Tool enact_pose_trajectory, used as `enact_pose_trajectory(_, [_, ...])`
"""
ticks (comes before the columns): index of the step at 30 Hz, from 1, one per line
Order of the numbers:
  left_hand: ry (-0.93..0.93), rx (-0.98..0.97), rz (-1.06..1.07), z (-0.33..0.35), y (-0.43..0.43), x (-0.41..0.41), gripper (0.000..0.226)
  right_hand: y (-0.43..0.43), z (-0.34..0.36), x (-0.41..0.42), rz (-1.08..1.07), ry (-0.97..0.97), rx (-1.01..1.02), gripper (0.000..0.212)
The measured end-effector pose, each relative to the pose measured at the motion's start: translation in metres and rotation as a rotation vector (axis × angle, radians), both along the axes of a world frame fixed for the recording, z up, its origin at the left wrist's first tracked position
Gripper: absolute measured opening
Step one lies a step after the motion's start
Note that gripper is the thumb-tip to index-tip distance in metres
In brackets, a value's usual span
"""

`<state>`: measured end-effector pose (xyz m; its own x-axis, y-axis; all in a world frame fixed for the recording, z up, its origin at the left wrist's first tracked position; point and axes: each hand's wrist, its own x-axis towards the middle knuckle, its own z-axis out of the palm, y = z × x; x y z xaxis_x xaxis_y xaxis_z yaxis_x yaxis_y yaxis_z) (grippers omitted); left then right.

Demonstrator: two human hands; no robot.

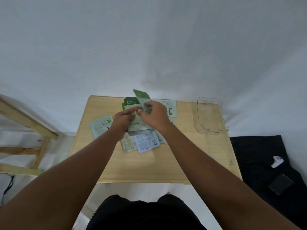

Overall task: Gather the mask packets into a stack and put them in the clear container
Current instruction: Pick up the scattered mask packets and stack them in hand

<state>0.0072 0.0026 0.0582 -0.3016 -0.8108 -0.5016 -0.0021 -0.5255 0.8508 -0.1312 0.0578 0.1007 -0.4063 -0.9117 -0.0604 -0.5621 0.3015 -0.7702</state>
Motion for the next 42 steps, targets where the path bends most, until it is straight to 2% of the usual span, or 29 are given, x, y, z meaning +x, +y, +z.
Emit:
enact_pose_trajectory(2, [0.001, -0.014, -0.007, 0.004, 0.0, 0.003, 0.029, -0.001, 0.0, 0.007, 0.079, 0.06, 0.055, 0.054])
enact_pose_trajectory(3, [0.003, -0.018, -0.008, 0.006, 0.0, 0.005, 0.031, -0.001, 0.001, 0.007, 0.106, 0.089, 0.071, 0.052])
enact_pose_trajectory(5, [0.015, -0.01, 0.018, 0.008, -0.002, 0.012, 0.035, -0.002, 0.003, 0.001, 0.111, 0.138, 0.019, 0.034])
enact_pose_trajectory(7, [0.037, 0.008, 0.057, 0.01, -0.007, 0.02, 0.04, -0.005, 0.005, -0.009, 0.026, 0.114, -0.066, 0.013])
enact_pose_trajectory(9, [0.085, 0.01, 0.065, 0.011, -0.012, 0.028, 0.043, -0.008, 0.007, -0.017, -0.011, -0.105, -0.032, 0.011])
enact_pose_trajectory(11, [0.128, 0.009, 0.066, 0.016, -0.014, 0.034, 0.044, -0.01, 0.009, -0.014, 0.009, -0.486, 0.103, 0.013])
enact_pose_trajectory(13, [0.126, 0.007, 0.09, 0.023, -0.015, 0.039, 0.043, -0.011, 0.003, -0.007, 0.02, -0.664, 0.149, 0.017])
enact_pose_trajectory(17, [0.142, 0.02, 0.115, 0.028, -0.021, 0.05, 0.022, -0.016, -0.015, 0.012, -0.058, -0.703, 0.038, 0.018])
enact_pose_trajectory(20, [0.148, 0.002, 0.034, 0.029, -0.025, 0.057, 0.004, -0.014, -0.021, 0.023, -0.094, -0.68, 0.01, 0.024])
enact_pose_trajectory(23, [0.097, -0.026, -0.077, 0.027, -0.027, 0.063, 0.007, -0.015, -0.023, 0.024, -0.122, -0.66, 0.015, 0.022])
enact_pose_trajectory(25, [0.088, -0.028, -0.085, 0.02, -0.031, 0.067, 0.018, -0.017, -0.032, 0.021, -0.246, -0.729, 0.025, 0.02])
enact_pose_trajectory(26, [0.081, -0.019, -0.068, 0.015, -0.032, 0.068, 0.022, -0.018, -0.041, 0.018, -0.349, -0.753, 0.015, 0.026])
enact_pose_trajectory(28, [0.054, 0.016, -0.011, 0.009, -0.033, 0.067, 0.026, -0.018, -0.064, 0.009, -0.502, -0.614, 0.019, 0.036])
enact_pose_trajectory(29, [0.041, 0.036, 0.024, 0.006, -0.032, 0.066, 0.027, -0.017, -0.075, 0.006, -0.503, -0.501, 0.037, 0.033])
enact_pose_trajectory(31, [0.014, 0.043, 0.095, -0.001, -0.03, 0.062, 0.027, -0.013, -0.089, -0.002, -0.405, -0.314, 0.085, 0.019])
enact_pose_trajectory(33, [0.003, 0.042, 0.145, -0.004, -0.025, 0.064, 0.027, -0.013, -0.107, -0.008, -0.291, -0.16, 0.161, 0.017])
enact_pose_trajectory(35, [-0.008, 0.034, 0.195, -0.009, -0.019, 0.065, 0.028, -0.019, -0.12, -0.01, -0.218, -0.062, 0.255, 0.025])
enact_pose_trajectory(39, [-0.003, 0.015, 0.297, -0.013, -0.007, 0.07, 0.028, -0.039, -0.141, -0.003, -0.167, 0.133, 0.49, 0.062])
enact_pose_trajectory(42, [-0.021, -0.008, 0.334, -0.015, -0.002, 0.076, 0.026, -0.05, -0.143, 0.0, -0.155, 0.176, 0.526, 0.064])
